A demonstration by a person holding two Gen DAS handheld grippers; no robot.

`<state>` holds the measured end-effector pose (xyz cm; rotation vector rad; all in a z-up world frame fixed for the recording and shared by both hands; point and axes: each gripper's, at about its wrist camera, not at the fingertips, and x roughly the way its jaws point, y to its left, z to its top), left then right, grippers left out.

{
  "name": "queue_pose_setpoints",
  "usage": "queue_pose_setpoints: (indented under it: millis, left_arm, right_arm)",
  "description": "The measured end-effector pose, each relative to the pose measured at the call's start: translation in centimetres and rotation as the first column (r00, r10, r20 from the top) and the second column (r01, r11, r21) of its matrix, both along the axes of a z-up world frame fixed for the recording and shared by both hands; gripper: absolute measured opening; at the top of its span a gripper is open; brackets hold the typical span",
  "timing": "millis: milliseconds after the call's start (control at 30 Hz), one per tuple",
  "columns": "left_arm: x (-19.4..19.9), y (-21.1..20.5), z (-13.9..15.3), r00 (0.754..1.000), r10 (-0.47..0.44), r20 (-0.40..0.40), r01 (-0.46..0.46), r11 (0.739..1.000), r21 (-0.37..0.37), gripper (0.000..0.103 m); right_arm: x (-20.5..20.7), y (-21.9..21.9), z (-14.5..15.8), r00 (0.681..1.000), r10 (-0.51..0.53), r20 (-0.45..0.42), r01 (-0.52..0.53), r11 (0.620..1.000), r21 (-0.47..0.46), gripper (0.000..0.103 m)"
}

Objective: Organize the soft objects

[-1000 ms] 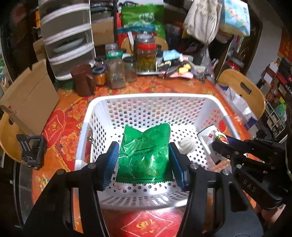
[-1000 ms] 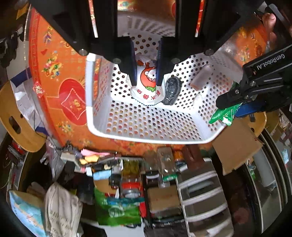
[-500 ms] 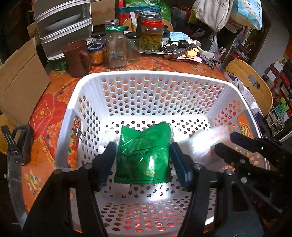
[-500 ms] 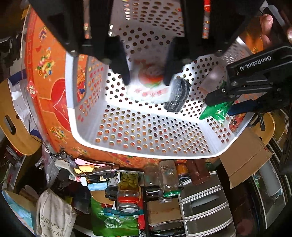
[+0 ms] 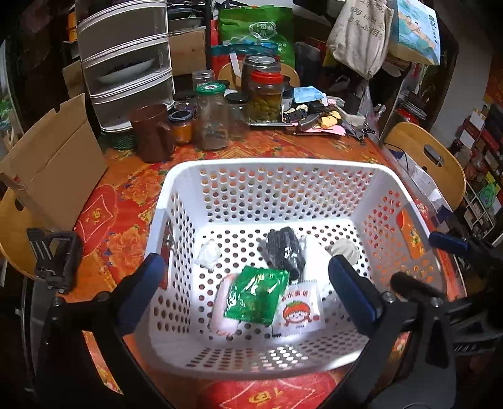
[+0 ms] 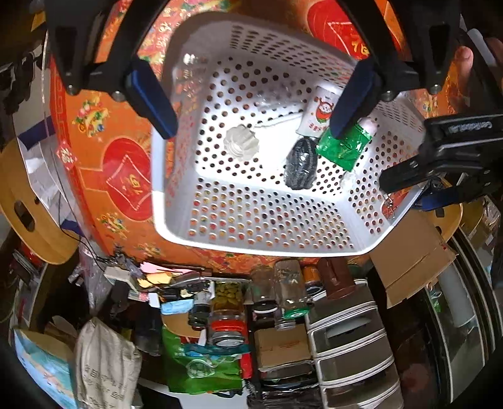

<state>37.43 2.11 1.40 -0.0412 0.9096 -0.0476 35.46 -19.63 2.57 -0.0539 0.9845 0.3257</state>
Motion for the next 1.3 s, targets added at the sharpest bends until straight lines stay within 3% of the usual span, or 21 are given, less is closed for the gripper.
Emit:
queue_pose_setpoints:
  millis: [167, 400, 633, 933, 1133, 1300]
  left_arm:
    - [-1.6, 0.1, -0.1, 1.0, -0.004, -0.002, 0.004, 1.0, 0.009, 0.103]
    - [-4.8, 1.4, 1.2, 0.999, 0.013, 0.051, -0.01, 0.998, -0.056, 0.103]
    - [-9.3, 1.7, 3.0, 0.993, 0.006, 0.119, -0.001, 0.999, -0.042, 0.103]
    - [-17.6, 1.1, 5.9, 0.969, -0.004, 0.247, 0.002, 1.0, 0.01, 0.103]
    - [-24.5, 0.8, 7.2, 0.94, -0.019, 0.342, 0.009, 0.999, 0.032, 0.103]
    - [-28.8, 0.5, 7.4, 0.931, -0.036, 0.364, 0.026, 0.999, 0.033, 0.103]
  right_arm:
    - [-1.3, -1.5, 0.5, 0.999, -0.034, 0.025, 0.033, 0.999, 0.009, 0.101]
    - [-3.7, -2.5, 2.0, 0.996, -0.051, 0.068, 0.049, 0.999, 0.02, 0.102]
    - [-7.5, -3.0, 3.6, 0.99, -0.063, 0.129, 0.061, 0.998, 0.016, 0.102]
    - [-15.2, -3.7, 6.6, 0.961, -0.058, 0.272, 0.038, 0.996, 0.078, 0.102]
    - [-20.4, -4.0, 7.4, 0.941, -0.059, 0.333, 0.027, 0.995, 0.1, 0.102]
    - [-24.0, -4.3, 7.7, 0.924, -0.065, 0.376, 0.028, 0.994, 0.105, 0.102]
